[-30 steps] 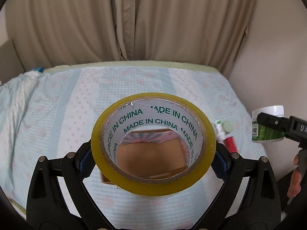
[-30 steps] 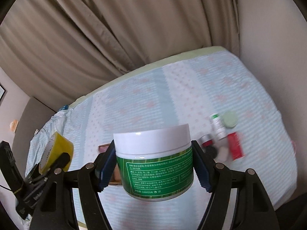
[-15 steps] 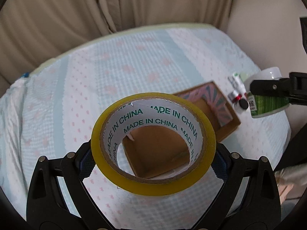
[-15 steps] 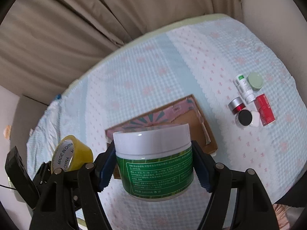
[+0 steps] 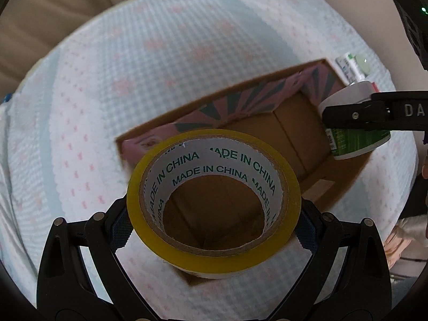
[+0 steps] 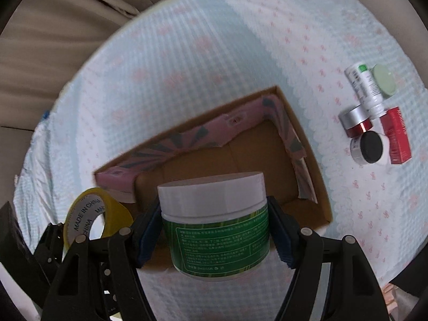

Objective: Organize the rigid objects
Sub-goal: 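Lift the tape roll and green-labelled jar and carry both over the cardboard box, then lower the tape roll and jar into the box and open both tools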

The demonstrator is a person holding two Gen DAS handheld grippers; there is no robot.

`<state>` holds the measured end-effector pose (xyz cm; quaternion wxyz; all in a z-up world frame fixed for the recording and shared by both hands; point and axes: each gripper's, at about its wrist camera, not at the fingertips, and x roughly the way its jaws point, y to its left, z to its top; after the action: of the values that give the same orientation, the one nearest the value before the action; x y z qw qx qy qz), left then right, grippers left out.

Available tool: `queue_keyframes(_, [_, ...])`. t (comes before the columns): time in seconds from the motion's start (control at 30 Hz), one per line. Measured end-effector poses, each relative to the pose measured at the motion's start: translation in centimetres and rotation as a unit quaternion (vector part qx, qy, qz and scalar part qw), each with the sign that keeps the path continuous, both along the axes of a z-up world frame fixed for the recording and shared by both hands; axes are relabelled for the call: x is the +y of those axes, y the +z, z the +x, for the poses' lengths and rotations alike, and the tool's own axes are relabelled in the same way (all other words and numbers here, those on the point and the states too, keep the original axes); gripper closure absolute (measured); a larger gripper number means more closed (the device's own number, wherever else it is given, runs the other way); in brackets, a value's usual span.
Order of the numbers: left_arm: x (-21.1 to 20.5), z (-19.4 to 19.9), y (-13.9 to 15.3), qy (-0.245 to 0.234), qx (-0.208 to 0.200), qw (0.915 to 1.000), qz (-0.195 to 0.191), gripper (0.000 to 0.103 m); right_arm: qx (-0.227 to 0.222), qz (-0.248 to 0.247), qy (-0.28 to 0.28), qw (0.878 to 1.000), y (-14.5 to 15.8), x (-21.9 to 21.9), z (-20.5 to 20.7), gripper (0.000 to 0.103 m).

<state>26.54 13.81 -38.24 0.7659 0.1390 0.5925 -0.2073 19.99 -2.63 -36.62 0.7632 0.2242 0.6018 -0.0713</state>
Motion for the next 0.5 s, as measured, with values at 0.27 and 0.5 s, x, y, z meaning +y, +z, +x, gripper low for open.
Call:
queue_keyframes(0.27, [-2.3,1.6,-4.8,-0.011,0.049,0.9985,0.022,0.007,0.06,0.014,-0.006,0.998,-5.7,-1.3,2.2,0.035])
queue_keyframes(0.5, [-3.0,1.8,-5.8,-0.017,0.062,0.9976,0.026,0.007,0.08,0.021,0.004,0.997,-7.7,-1.6,3.2,0.035])
